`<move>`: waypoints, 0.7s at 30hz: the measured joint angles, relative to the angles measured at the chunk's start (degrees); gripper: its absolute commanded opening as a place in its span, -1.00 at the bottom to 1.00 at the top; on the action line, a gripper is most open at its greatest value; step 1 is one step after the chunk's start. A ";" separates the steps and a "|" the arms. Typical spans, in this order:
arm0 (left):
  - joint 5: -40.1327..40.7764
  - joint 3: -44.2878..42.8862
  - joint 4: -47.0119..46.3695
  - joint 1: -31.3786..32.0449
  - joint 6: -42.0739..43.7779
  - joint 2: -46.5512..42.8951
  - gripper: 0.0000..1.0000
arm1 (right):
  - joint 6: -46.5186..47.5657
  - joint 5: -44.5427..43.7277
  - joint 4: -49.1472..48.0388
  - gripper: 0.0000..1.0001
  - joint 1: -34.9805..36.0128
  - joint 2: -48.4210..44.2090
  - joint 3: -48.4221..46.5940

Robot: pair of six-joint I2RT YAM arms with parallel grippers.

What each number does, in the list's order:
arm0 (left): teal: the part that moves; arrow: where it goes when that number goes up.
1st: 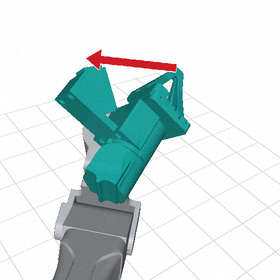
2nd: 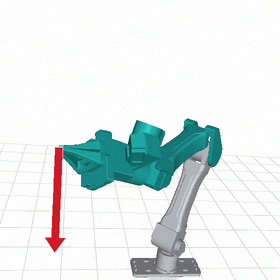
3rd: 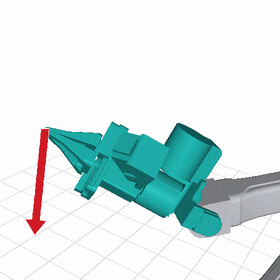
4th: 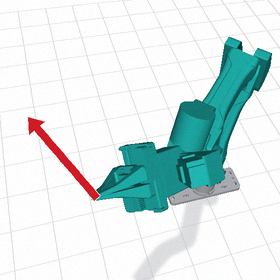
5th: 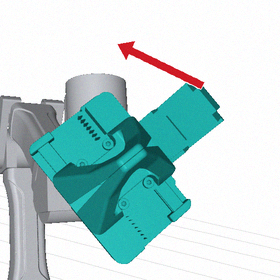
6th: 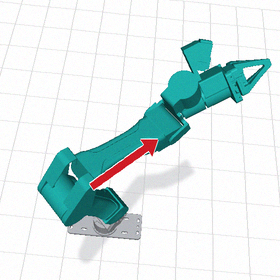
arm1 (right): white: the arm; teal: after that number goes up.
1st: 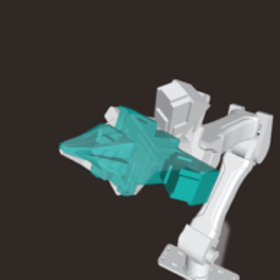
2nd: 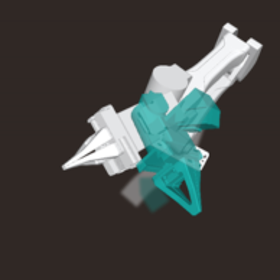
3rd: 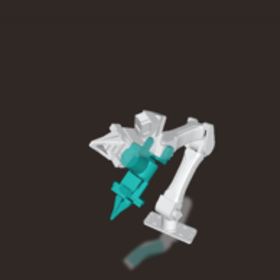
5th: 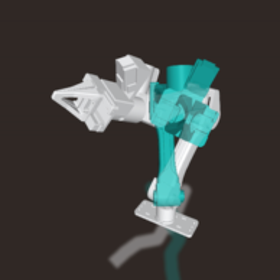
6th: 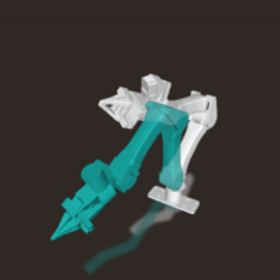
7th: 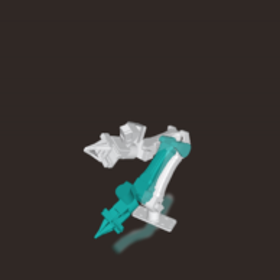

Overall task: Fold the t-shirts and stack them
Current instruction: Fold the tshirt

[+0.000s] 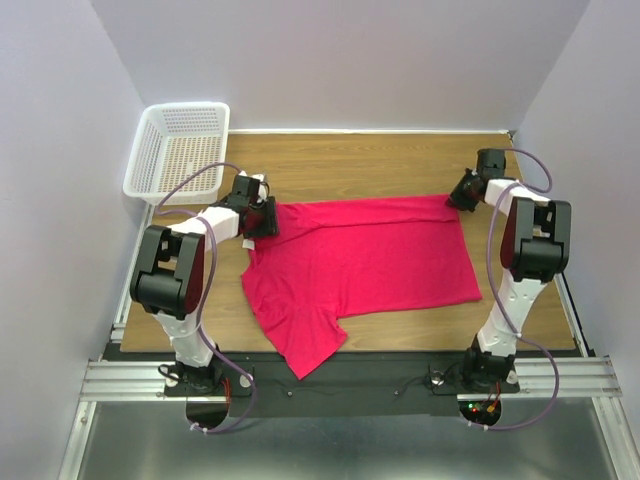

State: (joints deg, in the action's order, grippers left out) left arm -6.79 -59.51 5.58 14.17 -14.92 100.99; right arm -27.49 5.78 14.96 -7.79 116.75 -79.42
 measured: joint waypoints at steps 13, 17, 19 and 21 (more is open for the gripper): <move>-0.26 1.03 2.69 -0.02 0.52 -2.56 0.60 | -0.07 -0.39 -0.35 -0.23 -3.78 -1.01 0.72; 0.09 -3.34 5.20 -0.02 0.44 -3.37 0.61 | 3.34 0.76 1.64 -0.04 -2.82 -4.11 0.72; 0.85 -5.60 5.49 -0.02 0.42 -4.31 0.62 | 4.98 1.53 1.97 -0.03 -1.77 -6.62 0.72; 1.81 -7.72 5.44 -0.15 0.42 -5.31 0.61 | 7.04 1.95 2.16 -0.01 0.50 -9.40 0.72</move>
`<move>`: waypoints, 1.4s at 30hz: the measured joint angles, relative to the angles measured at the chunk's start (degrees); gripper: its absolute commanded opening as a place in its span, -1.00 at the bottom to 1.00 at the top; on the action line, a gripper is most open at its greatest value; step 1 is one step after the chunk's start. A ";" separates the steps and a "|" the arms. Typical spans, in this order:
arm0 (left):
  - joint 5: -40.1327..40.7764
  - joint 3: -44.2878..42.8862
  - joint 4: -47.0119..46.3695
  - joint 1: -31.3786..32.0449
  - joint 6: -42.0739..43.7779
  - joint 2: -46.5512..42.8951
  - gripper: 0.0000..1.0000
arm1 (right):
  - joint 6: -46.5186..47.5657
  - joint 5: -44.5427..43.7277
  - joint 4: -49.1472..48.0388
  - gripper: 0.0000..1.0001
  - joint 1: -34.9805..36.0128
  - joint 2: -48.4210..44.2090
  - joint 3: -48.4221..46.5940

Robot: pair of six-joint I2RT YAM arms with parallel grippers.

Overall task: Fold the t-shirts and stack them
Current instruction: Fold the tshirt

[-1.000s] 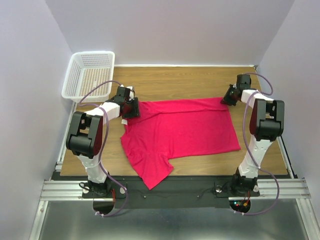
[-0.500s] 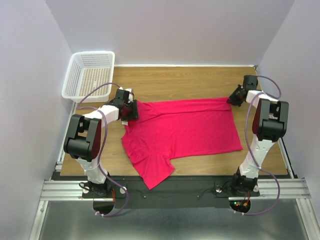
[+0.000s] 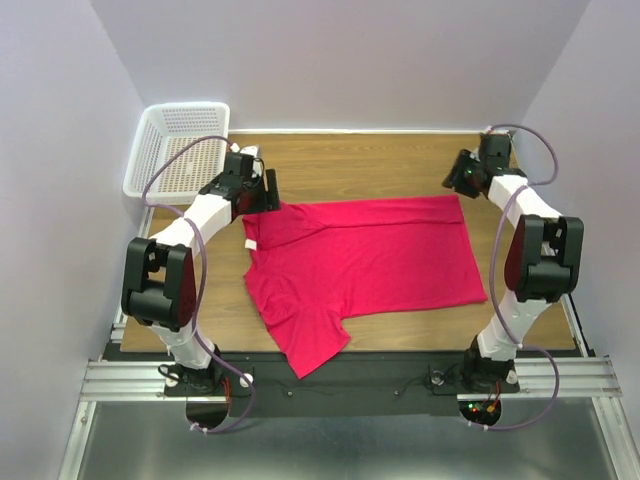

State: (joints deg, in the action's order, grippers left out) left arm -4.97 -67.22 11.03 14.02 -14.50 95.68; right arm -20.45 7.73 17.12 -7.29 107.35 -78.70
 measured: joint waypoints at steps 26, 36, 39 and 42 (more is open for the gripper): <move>-6.43 3.15 2.69 0.83 3.63 2.51 0.52 | 12.83 12.35 0.63 0.02 22.84 -5.97 4.87; -7.21 3.41 3.41 3.67 5.31 2.82 0.46 | 13.14 12.61 0.66 0.02 23.02 -9.05 7.58; -4.04 3.50 3.61 4.42 5.73 2.86 0.47 | 13.14 12.76 0.57 0.02 23.02 -9.53 8.15; -1.18 3.50 3.58 4.68 6.32 2.86 0.48 | 13.14 12.92 0.68 0.02 23.02 -9.70 8.50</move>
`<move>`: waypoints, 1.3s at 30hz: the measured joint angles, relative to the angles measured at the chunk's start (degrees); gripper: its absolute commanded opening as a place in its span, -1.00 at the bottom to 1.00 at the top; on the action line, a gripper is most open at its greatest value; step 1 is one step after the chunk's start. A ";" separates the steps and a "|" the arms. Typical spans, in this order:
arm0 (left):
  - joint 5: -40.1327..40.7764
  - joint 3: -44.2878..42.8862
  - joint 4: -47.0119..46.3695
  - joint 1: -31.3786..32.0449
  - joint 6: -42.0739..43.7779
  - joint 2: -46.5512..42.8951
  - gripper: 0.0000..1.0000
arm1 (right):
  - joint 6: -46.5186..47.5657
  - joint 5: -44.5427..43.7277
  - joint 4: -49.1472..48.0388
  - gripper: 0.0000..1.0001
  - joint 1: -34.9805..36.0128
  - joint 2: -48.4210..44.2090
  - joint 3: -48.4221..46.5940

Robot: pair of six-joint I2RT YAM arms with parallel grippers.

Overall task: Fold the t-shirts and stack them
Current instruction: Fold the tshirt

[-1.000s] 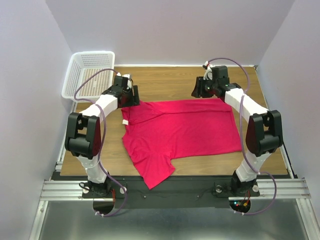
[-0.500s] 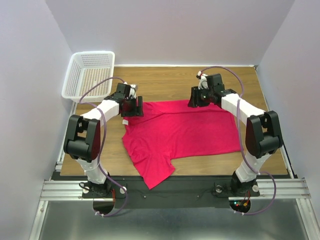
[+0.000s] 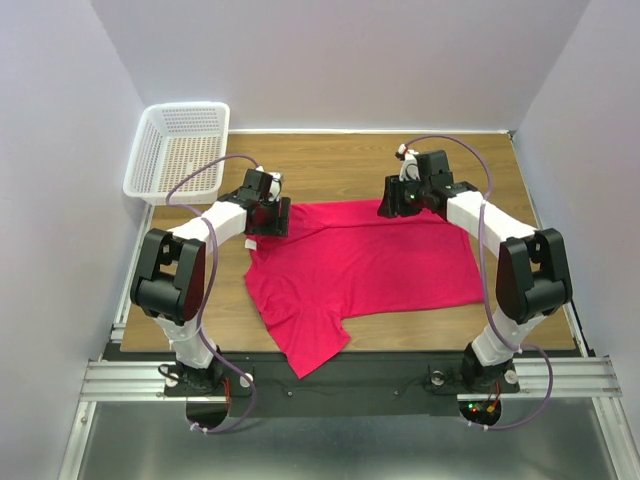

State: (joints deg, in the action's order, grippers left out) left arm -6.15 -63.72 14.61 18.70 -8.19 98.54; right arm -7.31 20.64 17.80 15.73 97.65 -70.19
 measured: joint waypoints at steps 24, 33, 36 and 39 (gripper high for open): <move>3.28 1.44 1.62 0.37 2.49 0.76 -0.68 | -0.44 0.61 -0.07 0.02 0.00 -0.48 1.68; 3.30 -0.92 6.14 1.60 1.68 0.42 -0.92 | -0.44 0.63 -0.07 0.02 0.00 -0.68 1.73; 2.51 -2.38 7.91 2.40 0.07 -1.18 -0.91 | -0.44 0.63 -0.02 0.02 0.00 -1.25 1.84; 1.29 -2.86 8.92 3.15 -2.23 -3.76 -0.91 | -0.44 0.63 -0.04 0.02 0.00 -1.97 1.84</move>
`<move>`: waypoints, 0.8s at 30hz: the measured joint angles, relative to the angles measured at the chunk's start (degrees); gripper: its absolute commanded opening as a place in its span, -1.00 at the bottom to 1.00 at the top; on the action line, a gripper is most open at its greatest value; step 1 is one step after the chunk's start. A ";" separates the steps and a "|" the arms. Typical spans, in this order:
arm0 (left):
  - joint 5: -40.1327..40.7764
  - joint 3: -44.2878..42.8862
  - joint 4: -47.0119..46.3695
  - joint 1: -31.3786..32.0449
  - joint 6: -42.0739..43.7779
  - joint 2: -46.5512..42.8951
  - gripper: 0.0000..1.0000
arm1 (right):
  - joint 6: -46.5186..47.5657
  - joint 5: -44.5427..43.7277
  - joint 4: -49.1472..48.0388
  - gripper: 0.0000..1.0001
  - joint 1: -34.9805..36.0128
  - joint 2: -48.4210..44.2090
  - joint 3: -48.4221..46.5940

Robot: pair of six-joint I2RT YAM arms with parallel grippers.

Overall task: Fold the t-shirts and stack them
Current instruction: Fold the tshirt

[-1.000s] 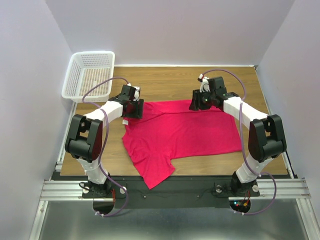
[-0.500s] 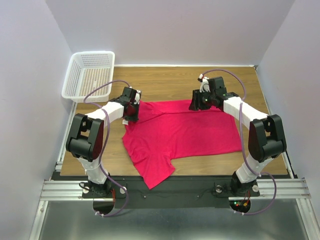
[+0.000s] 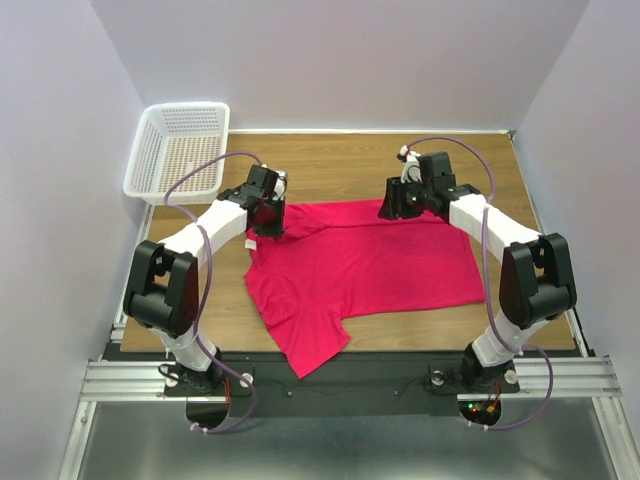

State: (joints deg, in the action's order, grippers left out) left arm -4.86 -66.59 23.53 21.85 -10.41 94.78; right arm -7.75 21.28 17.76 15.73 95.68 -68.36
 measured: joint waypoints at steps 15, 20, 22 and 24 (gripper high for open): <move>-4.46 3.67 -1.27 5.25 -12.94 -8.39 -0.90 | 0.04 0.00 -0.02 0.02 0.00 -0.79 1.46; -5.27 6.60 -3.08 5.46 -15.26 -9.77 -0.77 | 0.04 0.07 -0.02 0.02 0.00 -0.79 1.46; -5.40 7.78 -4.00 5.46 -15.67 -9.75 -0.71 | 0.04 0.20 -0.02 0.02 0.00 -0.79 1.46; -5.66 9.14 -5.07 5.46 -16.04 -9.55 -0.50 | 0.04 0.20 -0.04 0.02 0.00 -0.79 1.46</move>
State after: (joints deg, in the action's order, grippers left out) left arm -10.52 -57.45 18.46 27.31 -26.46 85.23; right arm -7.70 21.47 17.72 15.73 94.89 -66.89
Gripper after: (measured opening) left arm 0.155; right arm 0.507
